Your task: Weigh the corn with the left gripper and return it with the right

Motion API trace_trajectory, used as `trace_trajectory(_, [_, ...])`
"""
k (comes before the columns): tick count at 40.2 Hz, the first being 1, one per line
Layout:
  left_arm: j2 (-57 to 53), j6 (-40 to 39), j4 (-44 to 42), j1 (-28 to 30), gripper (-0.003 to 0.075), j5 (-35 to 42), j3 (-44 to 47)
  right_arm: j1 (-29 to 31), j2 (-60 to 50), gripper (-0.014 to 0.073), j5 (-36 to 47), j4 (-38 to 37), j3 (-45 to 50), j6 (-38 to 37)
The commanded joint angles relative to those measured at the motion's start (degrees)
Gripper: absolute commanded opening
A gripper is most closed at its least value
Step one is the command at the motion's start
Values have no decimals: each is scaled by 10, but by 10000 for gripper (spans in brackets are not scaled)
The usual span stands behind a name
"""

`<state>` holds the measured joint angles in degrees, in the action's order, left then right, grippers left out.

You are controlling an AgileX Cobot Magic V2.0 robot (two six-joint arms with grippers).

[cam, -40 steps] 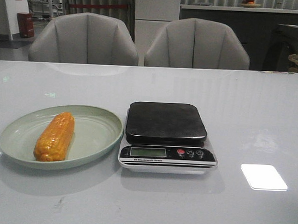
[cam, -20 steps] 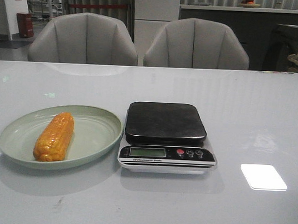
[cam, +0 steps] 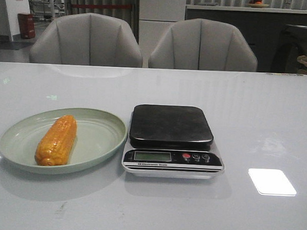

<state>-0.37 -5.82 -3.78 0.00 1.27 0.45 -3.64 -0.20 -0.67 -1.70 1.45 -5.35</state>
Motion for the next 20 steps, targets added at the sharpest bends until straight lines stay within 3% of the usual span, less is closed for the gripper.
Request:
trace_trajectory(1, [-12, 1, 6, 0, 114, 43, -1, 4, -15, 187, 30, -11, 3, 0])
trace_trajectory(20, [-12, 1, 6, 0, 114, 43, -1, 4, -15, 187, 33, -11, 3, 1])
